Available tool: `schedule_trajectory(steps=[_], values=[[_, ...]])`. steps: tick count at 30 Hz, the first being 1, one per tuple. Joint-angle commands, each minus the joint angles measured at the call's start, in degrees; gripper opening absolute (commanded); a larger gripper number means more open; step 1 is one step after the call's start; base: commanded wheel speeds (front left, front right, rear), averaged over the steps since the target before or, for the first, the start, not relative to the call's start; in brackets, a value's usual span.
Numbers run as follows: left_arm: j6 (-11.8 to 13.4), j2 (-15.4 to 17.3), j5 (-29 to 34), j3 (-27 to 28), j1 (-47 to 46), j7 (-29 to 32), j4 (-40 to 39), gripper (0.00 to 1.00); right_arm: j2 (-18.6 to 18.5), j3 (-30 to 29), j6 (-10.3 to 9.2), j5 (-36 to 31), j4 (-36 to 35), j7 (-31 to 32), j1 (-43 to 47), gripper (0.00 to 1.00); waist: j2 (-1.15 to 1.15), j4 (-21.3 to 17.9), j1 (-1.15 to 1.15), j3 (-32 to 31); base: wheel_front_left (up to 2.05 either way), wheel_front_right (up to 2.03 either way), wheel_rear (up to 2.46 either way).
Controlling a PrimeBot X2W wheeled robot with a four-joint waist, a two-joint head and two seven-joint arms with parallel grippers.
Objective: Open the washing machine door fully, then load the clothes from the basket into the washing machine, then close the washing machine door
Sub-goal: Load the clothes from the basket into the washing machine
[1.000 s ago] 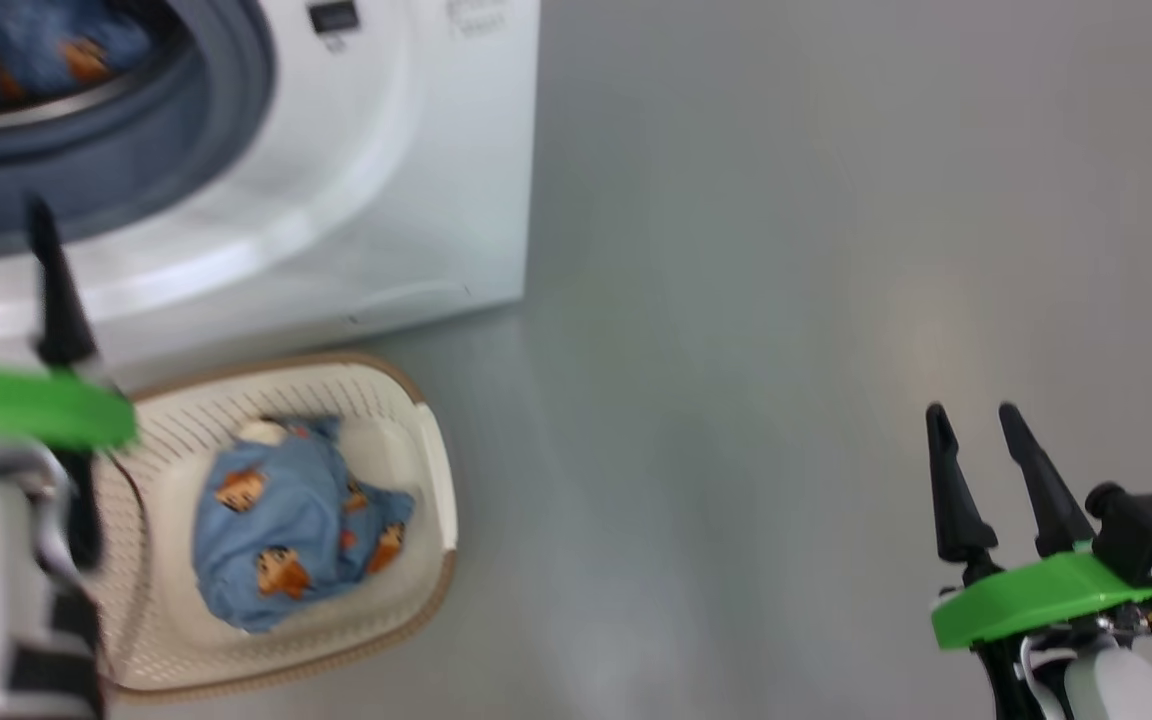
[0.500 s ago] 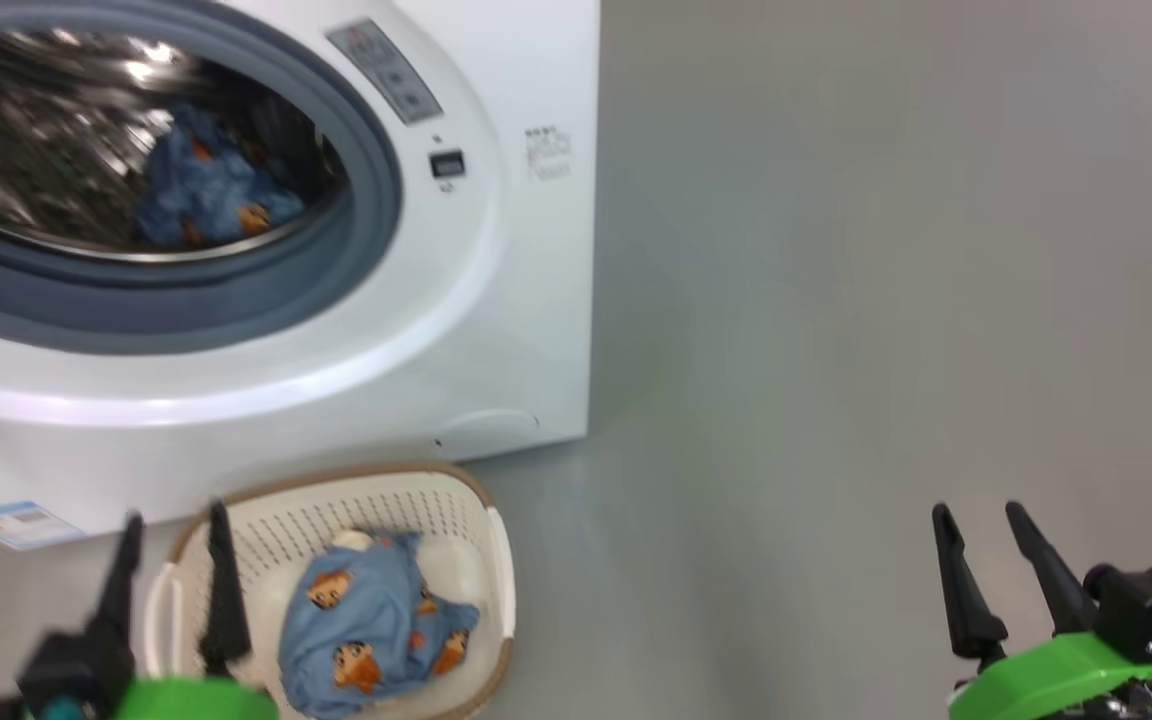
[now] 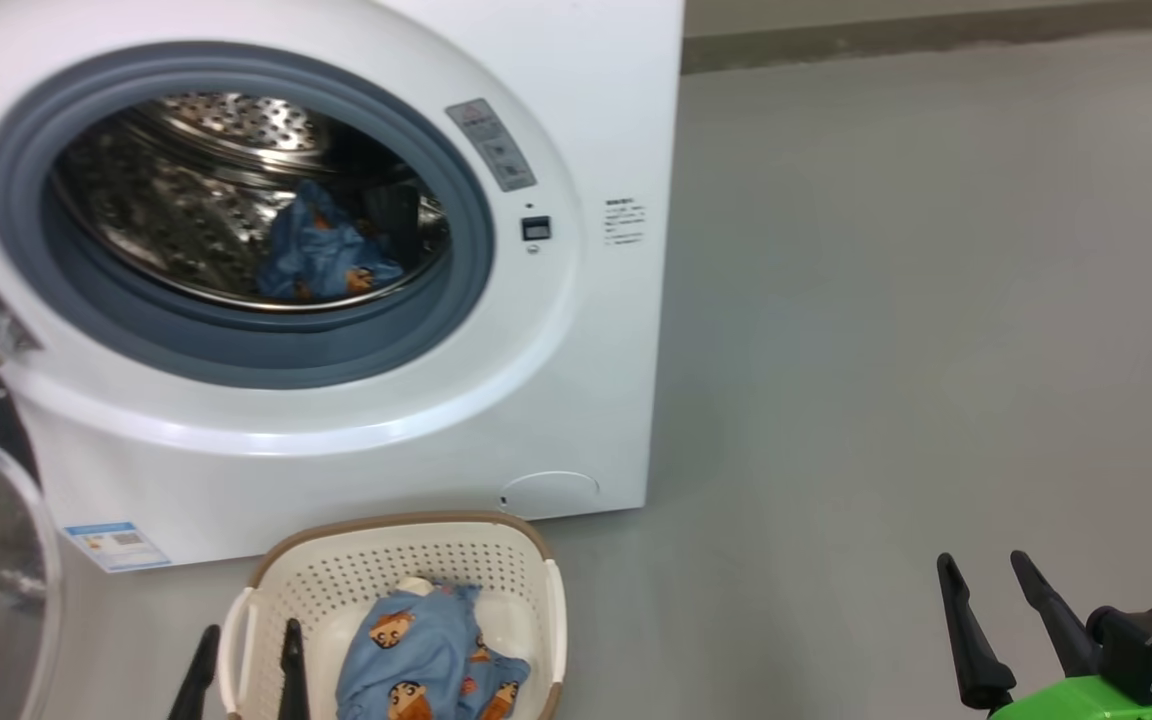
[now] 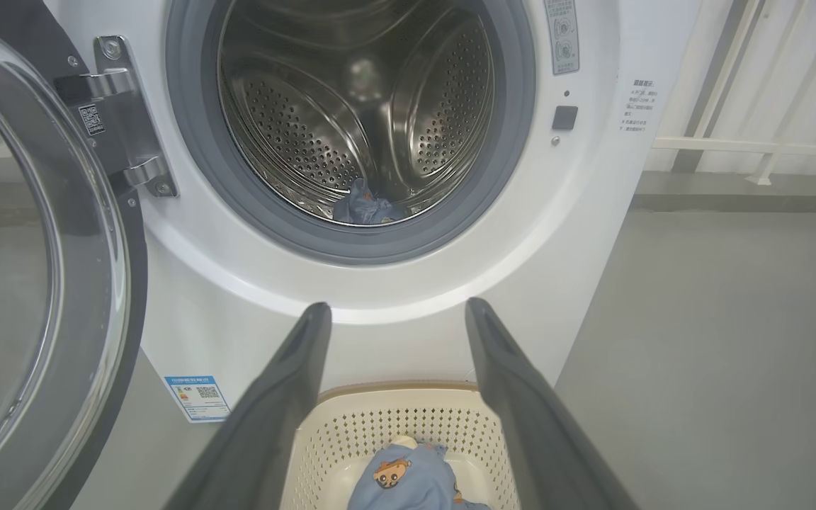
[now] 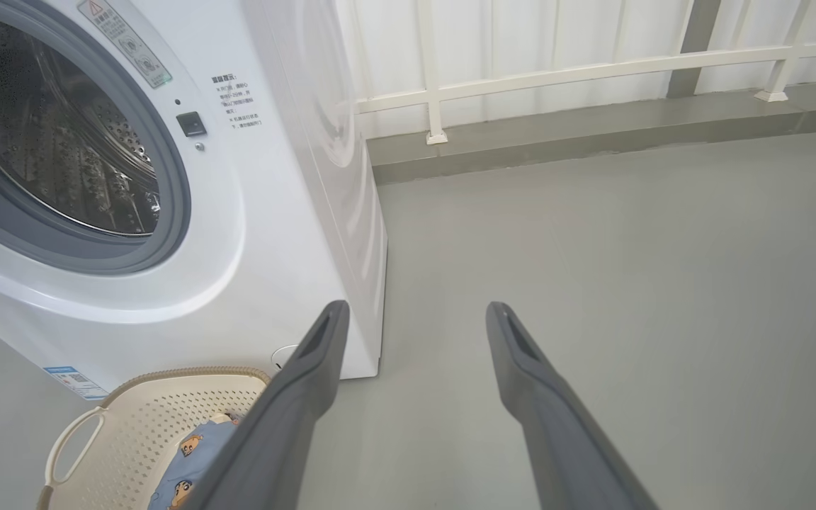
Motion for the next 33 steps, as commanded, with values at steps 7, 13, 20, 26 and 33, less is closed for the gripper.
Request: schedule_trajectory(steps=[7, 13, 20, 26, 33], values=[[0.02, -0.06, 0.57, 0.81, 0.49, -0.37, -2.49, 1.00, -0.70, 1.29, 0.42, -0.36, -2.67, 0.80, 0.08, 1.00, 0.00, 2.34, 0.01, -1.43, 0.00, 0.00, 0.00], [-0.13, -0.18, 0.50, 0.35, -0.22, -0.37, -2.15, 1.00, -0.70, 1.64, 0.42, -0.41, -3.03, 1.21, -0.01, 1.00, 0.00, 2.49, 0.01, -1.46, 0.00, 0.00, 0.00], [-0.54, -0.15, 0.59, 0.06, -0.86, -0.37, -1.36, 1.00, -0.70, 1.82, 0.42, -0.30, -3.24, 1.25, 0.09, 1.00, 0.00, 2.06, 0.01, -1.34, 0.00, 0.00, 0.00], [-0.62, -0.27, 0.52, 0.01, -1.02, -0.37, -1.20, 1.00, -0.70, 1.94, 0.42, -0.12, -3.23, 1.16, 0.07, 1.00, 0.00, 1.85, 0.01, -0.89, 0.00, 0.00, 0.00], [-0.80, -0.35, 0.12, -0.28, -2.27, -0.16, 0.49, 1.00, -0.70, 2.16, 0.42, 0.09, -3.50, 0.97, -0.65, 1.00, 0.00, 1.66, 0.01, 0.96, 0.00, 0.00, 0.00]])
